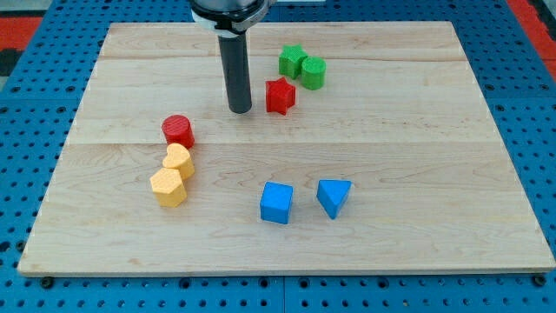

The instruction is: Move red star towards red circle

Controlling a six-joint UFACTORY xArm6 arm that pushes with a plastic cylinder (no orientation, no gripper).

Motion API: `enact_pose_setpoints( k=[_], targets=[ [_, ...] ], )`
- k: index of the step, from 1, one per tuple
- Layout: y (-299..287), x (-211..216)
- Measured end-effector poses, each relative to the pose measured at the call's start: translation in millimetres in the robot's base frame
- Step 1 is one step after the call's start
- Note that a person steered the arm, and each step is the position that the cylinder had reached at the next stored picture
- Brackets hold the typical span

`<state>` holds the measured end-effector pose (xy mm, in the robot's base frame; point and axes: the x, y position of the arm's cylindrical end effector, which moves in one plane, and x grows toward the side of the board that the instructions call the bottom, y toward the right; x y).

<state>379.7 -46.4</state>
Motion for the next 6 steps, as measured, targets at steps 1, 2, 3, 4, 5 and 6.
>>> enact_pose_setpoints(
  k=[1, 2, 3, 4, 5, 6],
  targets=[
    [32.7, 5.8],
    [62.4, 13.7],
    [125.6, -3.3],
    [149.4, -27.8],
    [126.2, -41.1],
    [27.1, -1.8]
  ],
)
